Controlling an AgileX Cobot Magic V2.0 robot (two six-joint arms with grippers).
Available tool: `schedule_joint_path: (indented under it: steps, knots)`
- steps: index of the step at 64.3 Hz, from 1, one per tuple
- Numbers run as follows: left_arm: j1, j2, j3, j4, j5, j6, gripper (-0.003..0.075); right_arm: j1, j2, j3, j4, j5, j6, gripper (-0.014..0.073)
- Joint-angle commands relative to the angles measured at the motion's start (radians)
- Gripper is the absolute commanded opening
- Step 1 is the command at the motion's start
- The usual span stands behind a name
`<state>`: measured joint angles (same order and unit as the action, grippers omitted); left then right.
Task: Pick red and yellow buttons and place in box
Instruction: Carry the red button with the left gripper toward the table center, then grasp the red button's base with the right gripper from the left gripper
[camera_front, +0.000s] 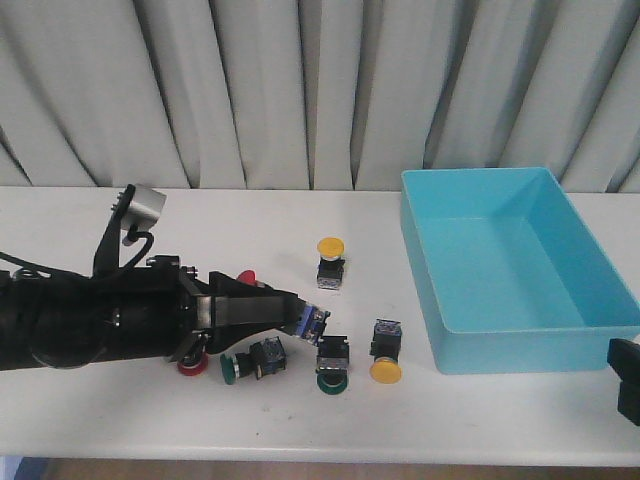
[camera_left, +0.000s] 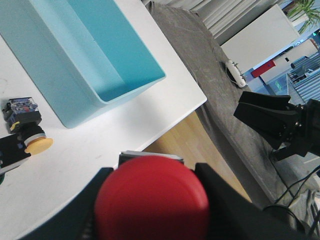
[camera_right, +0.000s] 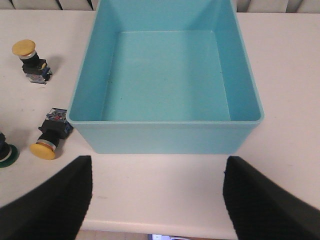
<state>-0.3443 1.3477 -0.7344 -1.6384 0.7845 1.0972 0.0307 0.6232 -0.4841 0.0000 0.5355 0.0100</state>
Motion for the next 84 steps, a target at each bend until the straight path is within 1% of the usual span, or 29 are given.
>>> schedule_joint_path:
  steps: [1, 10, 14, 17, 21, 22, 25, 29, 37, 43, 48, 54, 58, 63, 68, 73, 77, 84]
  knots:
    - [-0.002, -0.026, -0.026, -0.068, 0.049, 0.005, 0.0195, -0.008, 0.007, -0.025, 0.000, -0.070, -0.010, 0.0541]
    - [-0.002, -0.026, -0.026, -0.068, 0.049, 0.005, 0.0195, -0.007, 0.033, -0.025, 0.000, -0.061, -0.010, 0.0541]
    - [-0.002, -0.026, -0.026, -0.068, 0.058, 0.003, 0.0195, 0.009, 0.054, -0.032, 0.014, -0.056, -0.079, 0.0541]
    - [-0.002, -0.026, -0.026, -0.069, 0.065, 0.003, 0.0195, 0.037, 0.076, -0.047, 0.032, -0.043, -0.173, 0.0541]
    - [-0.002, -0.026, -0.026, -0.069, 0.076, 0.003, 0.0195, 0.089, 0.108, -0.074, 0.066, -0.025, -0.338, 0.0541]
    - [-0.002, -0.026, -0.026, -0.069, 0.077, 0.003, 0.0195, 0.109, 0.119, -0.084, 0.075, -0.021, -0.390, 0.0541]
    - [-0.002, -0.026, -0.026, -0.069, 0.083, 0.003, 0.0195, 0.151, 0.150, -0.105, 0.097, -0.017, -0.488, 0.0541]
    - [-0.002, -0.026, -0.026, -0.069, 0.088, 0.003, 0.0195, 0.233, 0.197, -0.133, 0.141, -0.019, -0.626, 0.0541]
    - [-0.002, -0.026, -0.026, -0.069, 0.090, 0.003, 0.0195, 0.377, 0.289, -0.167, 0.205, -0.053, -0.818, 0.0541]
    - [-0.002, -0.026, -0.026, -0.069, 0.092, 0.003, 0.0195, 0.493, 0.360, -0.170, 0.222, -0.161, -0.912, 0.0541]
    - [-0.002, -0.026, -0.026, -0.069, 0.098, 0.003, 0.0195, 0.583, 0.410, -0.170, 0.224, -0.278, -0.946, 0.0541]
    - [-0.002, -0.026, -0.026, -0.069, 0.101, 0.003, 0.0195, 0.679, 0.467, -0.171, 0.224, -0.423, -0.948, 0.0535]
    - [-0.002, -0.026, -0.026, -0.069, 0.101, 0.003, 0.0195, 0.720, 0.504, -0.185, 0.234, -0.479, -0.946, 0.0526]
    - [-0.002, -0.026, -0.026, -0.069, 0.102, 0.003, 0.0195, 0.742, 0.550, -0.228, 0.261, -0.483, -0.945, 0.0519]
    - [-0.002, -0.026, -0.026, -0.069, 0.107, 0.003, 0.0195, 0.742, 0.592, -0.274, 0.281, -0.479, -0.945, 0.0519]
    - [-0.002, -0.026, -0.026, -0.069, 0.109, 0.003, 0.0195, 0.742, 0.616, -0.310, 0.290, -0.433, -0.948, 0.0519]
    - [-0.002, -0.026, -0.026, -0.069, 0.109, 0.003, 0.0195, 0.742, 0.620, -0.321, 0.292, -0.403, -0.947, 0.0519]
    - [-0.002, -0.026, -0.026, -0.069, 0.109, 0.003, 0.0195, 0.742, 0.618, -0.322, 0.295, -0.401, -0.947, 0.0519]
